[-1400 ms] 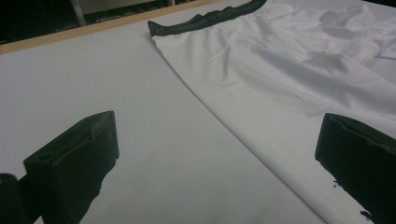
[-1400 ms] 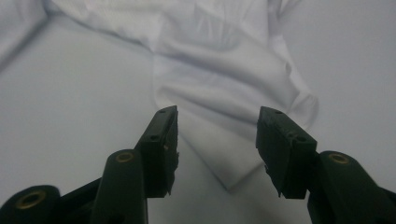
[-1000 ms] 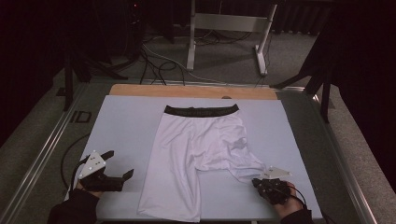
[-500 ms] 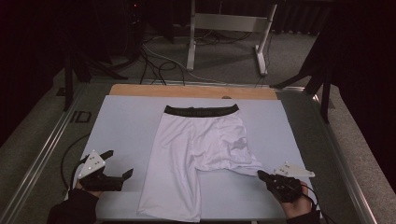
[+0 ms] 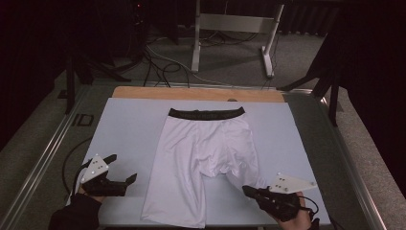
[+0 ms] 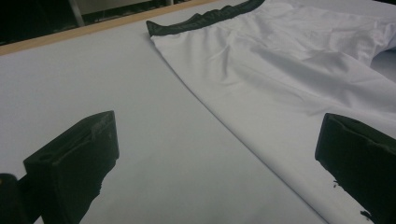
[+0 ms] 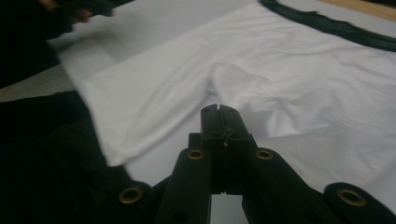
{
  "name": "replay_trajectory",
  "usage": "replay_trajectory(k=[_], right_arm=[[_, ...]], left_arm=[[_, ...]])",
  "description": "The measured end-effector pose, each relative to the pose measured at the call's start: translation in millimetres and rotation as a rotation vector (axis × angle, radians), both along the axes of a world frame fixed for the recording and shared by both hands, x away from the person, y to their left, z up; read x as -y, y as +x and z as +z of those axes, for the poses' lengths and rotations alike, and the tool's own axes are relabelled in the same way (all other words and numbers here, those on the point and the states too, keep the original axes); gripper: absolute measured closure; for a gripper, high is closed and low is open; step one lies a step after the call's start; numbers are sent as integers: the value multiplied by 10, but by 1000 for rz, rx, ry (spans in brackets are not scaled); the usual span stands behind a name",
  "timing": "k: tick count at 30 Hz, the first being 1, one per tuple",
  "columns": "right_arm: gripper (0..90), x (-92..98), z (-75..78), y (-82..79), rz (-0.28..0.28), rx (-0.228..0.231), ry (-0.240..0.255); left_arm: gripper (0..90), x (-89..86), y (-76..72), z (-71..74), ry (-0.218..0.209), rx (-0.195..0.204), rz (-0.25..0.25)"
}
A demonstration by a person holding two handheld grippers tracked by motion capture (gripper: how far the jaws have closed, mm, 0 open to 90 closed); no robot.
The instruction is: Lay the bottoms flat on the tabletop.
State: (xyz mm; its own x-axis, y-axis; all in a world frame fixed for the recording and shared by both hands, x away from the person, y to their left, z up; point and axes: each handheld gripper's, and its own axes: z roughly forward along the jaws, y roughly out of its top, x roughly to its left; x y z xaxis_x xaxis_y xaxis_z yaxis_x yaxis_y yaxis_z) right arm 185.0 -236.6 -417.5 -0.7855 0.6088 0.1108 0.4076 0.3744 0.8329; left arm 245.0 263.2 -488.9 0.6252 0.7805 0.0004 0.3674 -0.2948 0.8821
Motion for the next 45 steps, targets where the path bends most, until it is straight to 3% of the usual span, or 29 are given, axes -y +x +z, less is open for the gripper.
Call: replay_trajectory(k=[5,7,8,9,11,16,19,25,33,36,41,45], right_arm=[[877,-183,43,-53,77,6,15],[604,-187,45,-32,66,24,58],[512,-171,44,-14,50,39,68],[507,-144,36,11,23,61,61],[395,-74,9,71,-42,83,57],[387,128,-167,253,-179,99,48],[373,211,-261,339,-217,97,31],[247,339,-418,466,-305,57,7],[373,391,-508,509,-359,19,-50],[433,387,-604,536,-365,-25,-94],[498,388,-707,563,-360,-102,-98],[571,327,-744,539,-355,-133,-167]], left_arm=[[5,1,0,1,-3,0,-3],[5,-1,-4,3,-3,4,-1],[5,-5,-4,5,-3,5,-3],[5,-7,-3,5,-5,5,-3],[5,-6,-1,3,-7,5,-2],[4,2,0,2,-3,4,-6],[4,0,0,3,-5,5,-6],[4,-10,0,7,-10,7,-7],[5,-6,-6,11,-9,8,-9],[5,-6,-7,10,-7,8,-12],[4,-3,-12,10,-5,9,-15],[4,1,-18,17,0,13,-15]])
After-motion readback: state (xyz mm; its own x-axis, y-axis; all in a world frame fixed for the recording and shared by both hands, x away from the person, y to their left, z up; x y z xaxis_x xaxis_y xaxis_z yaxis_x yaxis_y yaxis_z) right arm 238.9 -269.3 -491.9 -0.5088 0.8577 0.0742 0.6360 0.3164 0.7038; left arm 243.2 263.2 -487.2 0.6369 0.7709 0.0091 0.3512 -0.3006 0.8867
